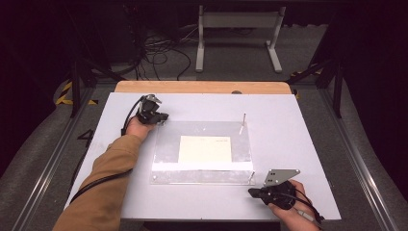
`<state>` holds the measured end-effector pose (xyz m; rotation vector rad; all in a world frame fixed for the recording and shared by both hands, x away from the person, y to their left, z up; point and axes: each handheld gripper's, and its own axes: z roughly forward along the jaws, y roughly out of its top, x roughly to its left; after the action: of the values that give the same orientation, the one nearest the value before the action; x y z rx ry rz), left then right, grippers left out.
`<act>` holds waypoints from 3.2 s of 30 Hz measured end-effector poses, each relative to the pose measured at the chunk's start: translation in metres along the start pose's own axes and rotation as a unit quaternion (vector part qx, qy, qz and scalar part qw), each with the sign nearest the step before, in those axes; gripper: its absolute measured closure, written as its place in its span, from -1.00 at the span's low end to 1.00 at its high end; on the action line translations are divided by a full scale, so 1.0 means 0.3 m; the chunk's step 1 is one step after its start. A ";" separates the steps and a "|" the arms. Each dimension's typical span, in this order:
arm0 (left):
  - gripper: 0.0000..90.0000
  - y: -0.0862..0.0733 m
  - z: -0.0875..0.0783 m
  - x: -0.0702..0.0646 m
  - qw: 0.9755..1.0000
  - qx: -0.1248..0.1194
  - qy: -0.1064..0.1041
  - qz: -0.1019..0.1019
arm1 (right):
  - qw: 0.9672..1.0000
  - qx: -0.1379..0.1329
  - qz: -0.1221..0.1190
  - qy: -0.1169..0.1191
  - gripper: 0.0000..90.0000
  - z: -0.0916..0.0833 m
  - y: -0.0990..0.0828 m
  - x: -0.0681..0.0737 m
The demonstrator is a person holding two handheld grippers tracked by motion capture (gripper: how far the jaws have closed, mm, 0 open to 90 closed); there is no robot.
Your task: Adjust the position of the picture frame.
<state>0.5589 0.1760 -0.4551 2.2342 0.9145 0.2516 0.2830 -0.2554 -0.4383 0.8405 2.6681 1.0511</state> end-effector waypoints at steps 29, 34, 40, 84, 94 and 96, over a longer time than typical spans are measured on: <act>0.99 -0.134 -0.142 -0.041 0.999 -0.042 -0.015 -0.021 | 0.993 -0.031 0.050 -0.101 0.68 -0.065 -0.044 -0.014; 0.99 -0.137 -0.148 -0.036 0.999 -0.045 -0.013 -0.025 | 0.989 -0.061 0.041 -0.126 0.54 -0.069 -0.010 -0.017; 0.98 -0.145 -0.163 -0.027 0.999 -0.048 -0.004 -0.021 | 0.989 -0.058 0.025 -0.132 0.87 -0.059 0.019 -0.035; 0.99 -0.167 -0.123 -0.054 0.999 -0.018 0.011 -0.026 | 0.973 -0.122 0.055 -0.190 0.57 -0.038 0.118 -0.457; 1.00 -0.165 -0.133 -0.118 0.997 0.020 -0.071 -0.001 | 0.964 -0.141 0.101 -0.202 0.66 -0.119 0.003 -0.466; 1.00 -0.162 -0.133 -0.144 0.996 0.029 -0.083 0.015 | 0.962 -0.143 0.109 -0.204 0.67 -0.129 -0.012 -0.472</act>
<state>0.4846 0.1928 -0.4549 2.2843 0.8098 0.0514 0.3862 -0.3585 -0.4206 1.1590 2.0635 1.1288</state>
